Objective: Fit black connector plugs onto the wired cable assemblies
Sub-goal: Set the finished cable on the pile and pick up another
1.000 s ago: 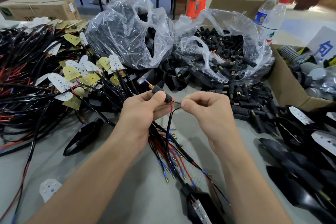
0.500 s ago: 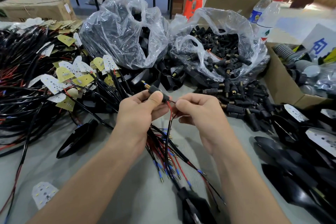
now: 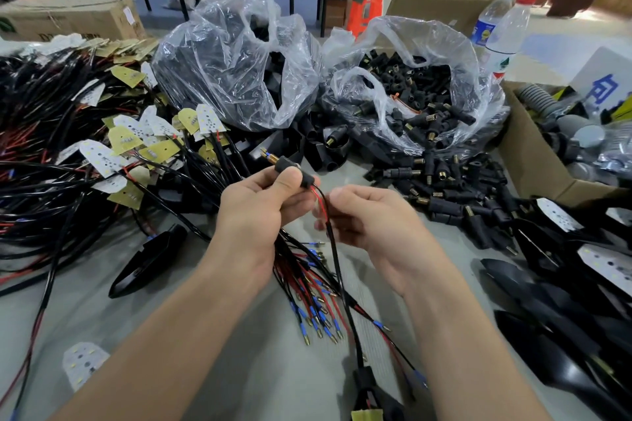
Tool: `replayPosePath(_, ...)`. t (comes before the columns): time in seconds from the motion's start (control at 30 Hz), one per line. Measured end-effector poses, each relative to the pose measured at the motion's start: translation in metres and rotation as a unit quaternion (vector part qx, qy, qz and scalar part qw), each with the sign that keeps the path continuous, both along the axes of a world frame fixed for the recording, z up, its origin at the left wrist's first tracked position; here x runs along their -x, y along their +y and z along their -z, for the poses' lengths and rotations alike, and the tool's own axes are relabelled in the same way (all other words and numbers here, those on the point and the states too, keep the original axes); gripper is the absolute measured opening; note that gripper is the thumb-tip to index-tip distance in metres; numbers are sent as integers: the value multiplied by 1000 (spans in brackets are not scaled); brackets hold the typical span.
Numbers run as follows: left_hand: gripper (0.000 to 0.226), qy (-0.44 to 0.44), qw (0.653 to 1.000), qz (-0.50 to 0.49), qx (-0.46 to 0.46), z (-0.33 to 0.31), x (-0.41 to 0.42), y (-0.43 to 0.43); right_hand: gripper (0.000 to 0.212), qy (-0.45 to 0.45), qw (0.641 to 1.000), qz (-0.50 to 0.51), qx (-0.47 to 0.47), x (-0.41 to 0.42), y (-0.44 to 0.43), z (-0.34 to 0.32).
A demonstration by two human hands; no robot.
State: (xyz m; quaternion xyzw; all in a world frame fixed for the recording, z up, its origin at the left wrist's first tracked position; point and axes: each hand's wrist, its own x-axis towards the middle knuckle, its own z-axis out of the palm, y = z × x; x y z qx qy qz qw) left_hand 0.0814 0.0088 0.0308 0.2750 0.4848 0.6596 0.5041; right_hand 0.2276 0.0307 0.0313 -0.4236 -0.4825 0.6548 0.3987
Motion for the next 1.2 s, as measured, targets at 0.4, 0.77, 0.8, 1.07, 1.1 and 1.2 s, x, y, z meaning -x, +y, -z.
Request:
replayPosePath(0.4,7,143,990,-1,5,1,0,0,10,-10,995,71,-74,6,-1,5)
replayPosePath(0.77,15,546,832,96,4,-8,7,-12,21,-85,985,84,-128,9,2,6)
replayPosePath(0.8,16,574,812,109,6,-7,5,-13,18,-130,971,100,-173,10,3,7)
replayPosePath(1.07,13,319,914,246,41,-8,-14,-16,16,10,976,190,-106,4,8,1)
replayPosePath(1.1,15,262,927,263,46,-9,-15,-16,22,32,978,191,-82,1,9,0)
replayPosePath(1.2,22,97,936,335,54,-15,-14,-20,31,88,980,175,-41,-1,7,-2)
